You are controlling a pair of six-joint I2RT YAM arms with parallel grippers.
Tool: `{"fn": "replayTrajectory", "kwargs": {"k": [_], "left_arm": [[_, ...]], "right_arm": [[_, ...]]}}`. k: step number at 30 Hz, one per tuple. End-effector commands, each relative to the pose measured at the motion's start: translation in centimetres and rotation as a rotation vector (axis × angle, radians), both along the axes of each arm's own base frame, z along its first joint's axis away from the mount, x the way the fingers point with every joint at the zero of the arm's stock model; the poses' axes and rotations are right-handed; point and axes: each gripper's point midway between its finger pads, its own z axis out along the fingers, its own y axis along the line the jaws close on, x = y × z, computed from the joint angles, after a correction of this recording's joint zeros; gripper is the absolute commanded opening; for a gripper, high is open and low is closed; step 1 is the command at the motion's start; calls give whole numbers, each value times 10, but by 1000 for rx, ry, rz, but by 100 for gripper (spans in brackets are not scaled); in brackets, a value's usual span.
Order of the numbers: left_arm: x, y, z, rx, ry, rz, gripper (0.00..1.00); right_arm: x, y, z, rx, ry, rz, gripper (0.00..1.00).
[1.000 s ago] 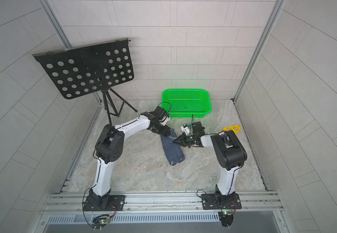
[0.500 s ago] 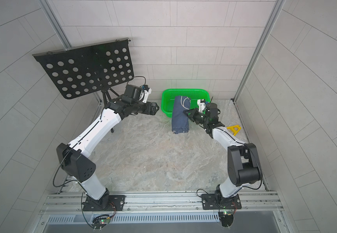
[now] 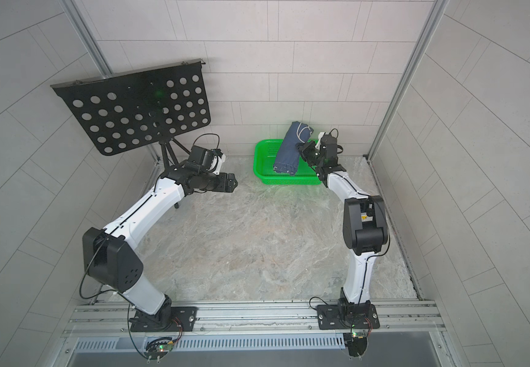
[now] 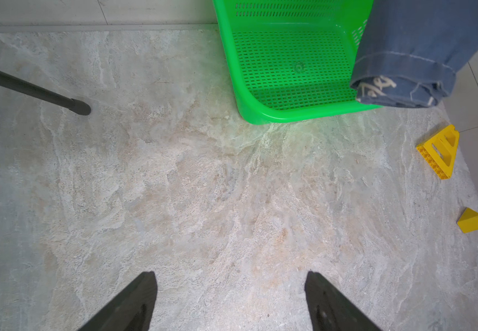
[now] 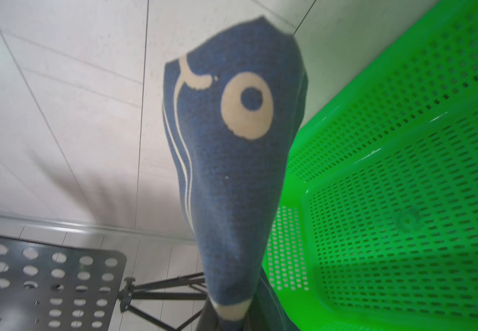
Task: Roll up the pillowcase
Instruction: Place the pillowcase in the bin.
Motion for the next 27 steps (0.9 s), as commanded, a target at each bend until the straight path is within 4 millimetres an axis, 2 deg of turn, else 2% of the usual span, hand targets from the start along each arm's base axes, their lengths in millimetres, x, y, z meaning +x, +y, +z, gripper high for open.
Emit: {"fn": "replayTrajectory", "kwargs": {"k": [1,4,8,15,21,24,27], "left_arm": [[-7,5,6,-13,6,7,89],[-9,6,0,-13,28,5,89],[-11,6,-7,-16,49,-1,89],[-14,6,-17,-19,77,-14,89],[-15,4,-23,-21,96,-28,89],[-15,6,-26,-19,104,-29,90],[-16,7,-30,-21,113,-30,90]], "right_arm": [[14,-31,-10,5,36,-227,0],[17,-47,-17,66,-10,-405,0],[30,-41,-23,83,-27,-503,0],[40,-32,-78,190,50,-705,0],[51,-23,-101,272,104,-816,0],[52,-26,-111,274,155,-860,0],[54,-28,-130,330,188,-895,0]]}}
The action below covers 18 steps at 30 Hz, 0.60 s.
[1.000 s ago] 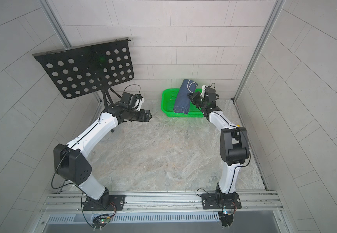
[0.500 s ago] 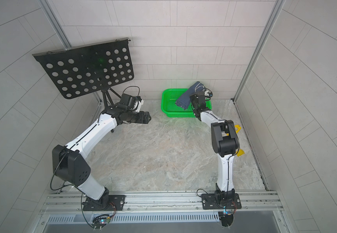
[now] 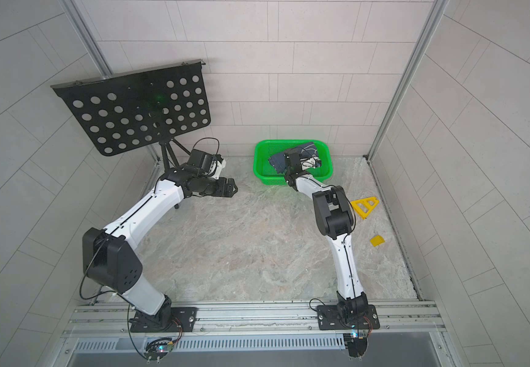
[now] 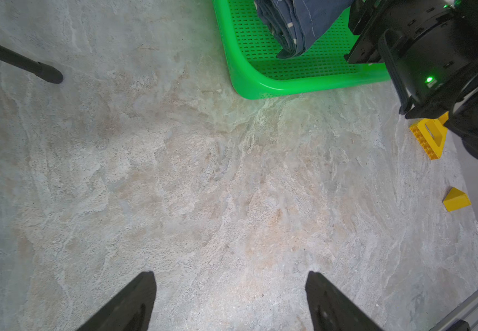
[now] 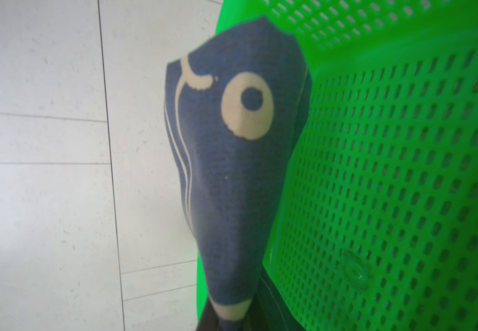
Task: Roll up the pillowcase
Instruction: Place the pillowcase in the bin.
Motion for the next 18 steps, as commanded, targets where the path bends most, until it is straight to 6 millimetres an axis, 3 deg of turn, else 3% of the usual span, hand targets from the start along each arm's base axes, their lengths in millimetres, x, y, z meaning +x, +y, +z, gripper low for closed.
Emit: {"fn": "replayTrajectory", "kwargs": {"k": [1,15,18], "left_arm": [[-4,4,-14,8,36,-6,90],[-2,11,-23,11,62,-5,90],[-1,12,-23,9,66,-7,90]], "right_arm": [[0,-15,-19,76,21,-111,0],[35,-22,-31,119,56,-159,3],[42,-21,-33,120,71,-158,10]]}}
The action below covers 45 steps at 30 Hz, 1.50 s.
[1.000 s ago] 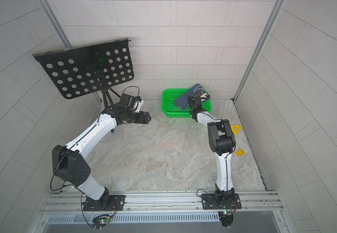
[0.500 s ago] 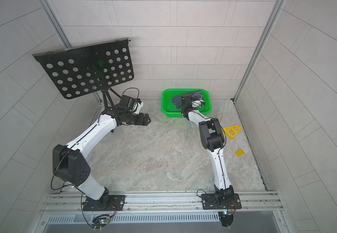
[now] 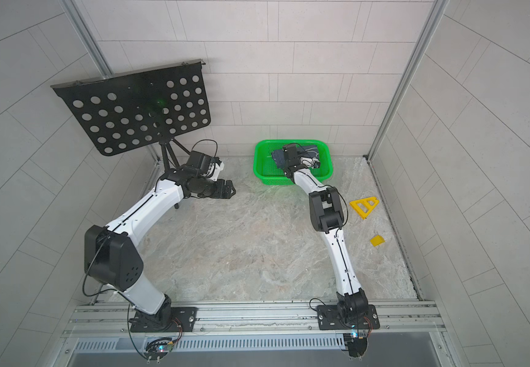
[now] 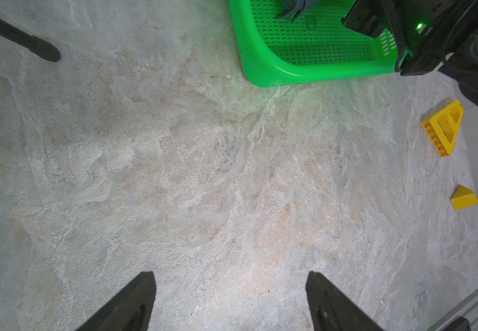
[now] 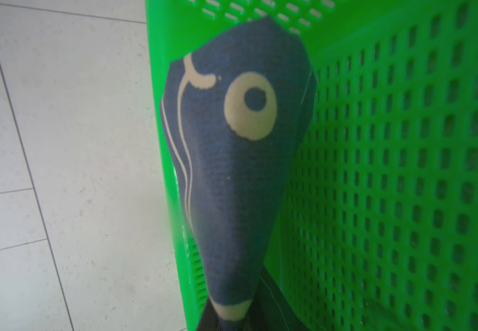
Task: Roll up the pillowcase
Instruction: Place the pillowcase in the bin.
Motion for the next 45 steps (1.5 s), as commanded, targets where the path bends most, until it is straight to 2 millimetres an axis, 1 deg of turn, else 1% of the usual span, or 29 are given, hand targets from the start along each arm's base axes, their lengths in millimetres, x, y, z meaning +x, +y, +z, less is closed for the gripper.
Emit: {"fn": "replayTrajectory", "kwargs": {"k": [1,3,4,6,8,13,18,22,26,31,32,34,35,38,40,43,45], "left_arm": [[-1,3,-8,10,26,-15,90],[0,3,-8,12,29,-18,90],[-1,3,-8,13,29,-19,90],[-1,3,-8,16,30,-25,90],[-1,4,-8,20,31,-28,90],[-1,5,-7,20,29,-30,90],[0,4,-5,17,24,-37,90],[1,4,-5,17,23,-44,90],[0,4,-5,19,20,-47,90],[-1,4,-7,14,22,-50,90],[-2,5,-8,14,21,-50,90],[-3,5,-8,14,21,-50,90],[-3,6,-8,15,21,-48,90],[-4,7,-10,14,20,-47,90],[-4,8,-12,17,25,-46,90],[-5,9,-13,17,28,-44,90],[-5,9,-14,17,31,-44,90]], "right_arm": [[2,-7,-1,-3,39,-27,10],[2,-6,-5,-6,62,-23,11],[2,-7,-9,-7,75,-22,13],[3,-7,-12,-8,82,-10,24],[4,-8,-10,-23,88,5,28],[3,-12,7,-73,118,55,38],[-2,-13,32,-121,138,99,57],[-8,-9,43,-125,163,144,62],[-19,-5,56,-133,186,197,62],[-25,0,89,-196,163,287,59],[-26,1,96,-230,164,319,58],[-24,3,110,-352,161,394,55],[-23,3,113,-411,173,434,53],[-18,6,100,-525,214,592,43],[-18,6,90,-617,246,688,40],[-19,-2,74,-760,322,791,35],[-19,-5,60,-776,342,864,32]]}}
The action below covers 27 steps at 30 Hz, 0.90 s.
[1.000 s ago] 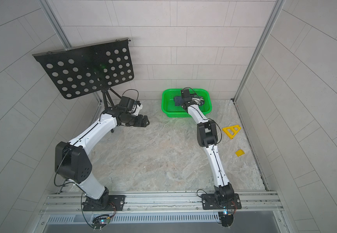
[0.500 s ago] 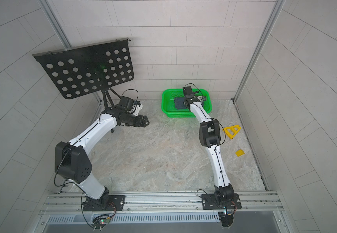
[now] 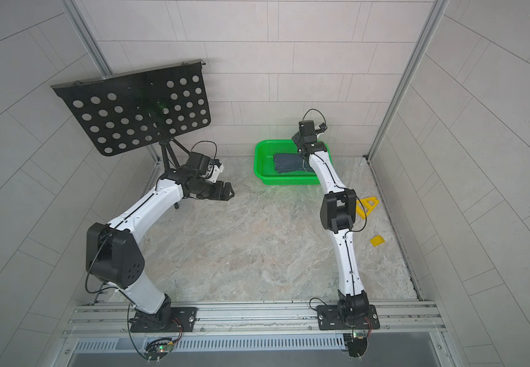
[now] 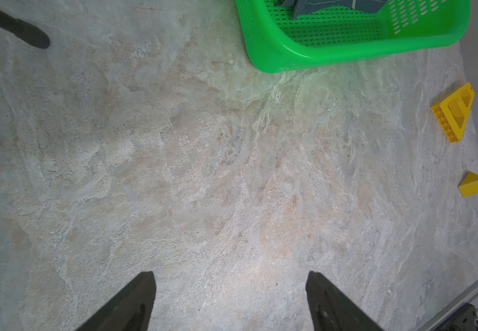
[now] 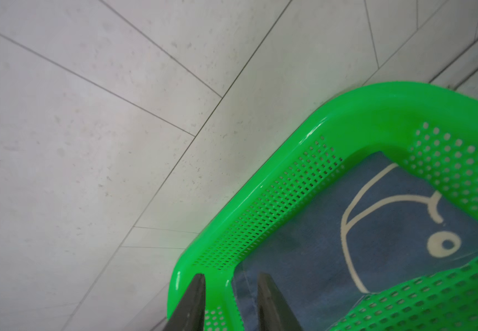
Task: Roll up the pillowcase
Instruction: Place the pillowcase in the bin.
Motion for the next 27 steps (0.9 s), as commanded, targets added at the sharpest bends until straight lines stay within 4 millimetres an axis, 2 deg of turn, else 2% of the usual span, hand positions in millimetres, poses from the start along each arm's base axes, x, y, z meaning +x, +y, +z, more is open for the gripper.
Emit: {"fn": "replayTrajectory", "kwargs": {"k": [1,5,13,22,27], "left_arm": [[-3,4,-3,7,5,-8,90],[-3,5,-9,19,17,-7,90],[-2,8,-16,44,36,-5,90],[-1,8,-19,54,50,-9,90],[0,7,-21,51,55,-11,90]], "right_arm": [[-7,-2,-55,-192,153,204,31],[-8,-6,-78,-299,200,292,27],[-15,-9,-109,-463,273,414,26],[-31,-5,-147,-524,378,481,25],[-31,-8,-157,-535,394,485,23]]}}
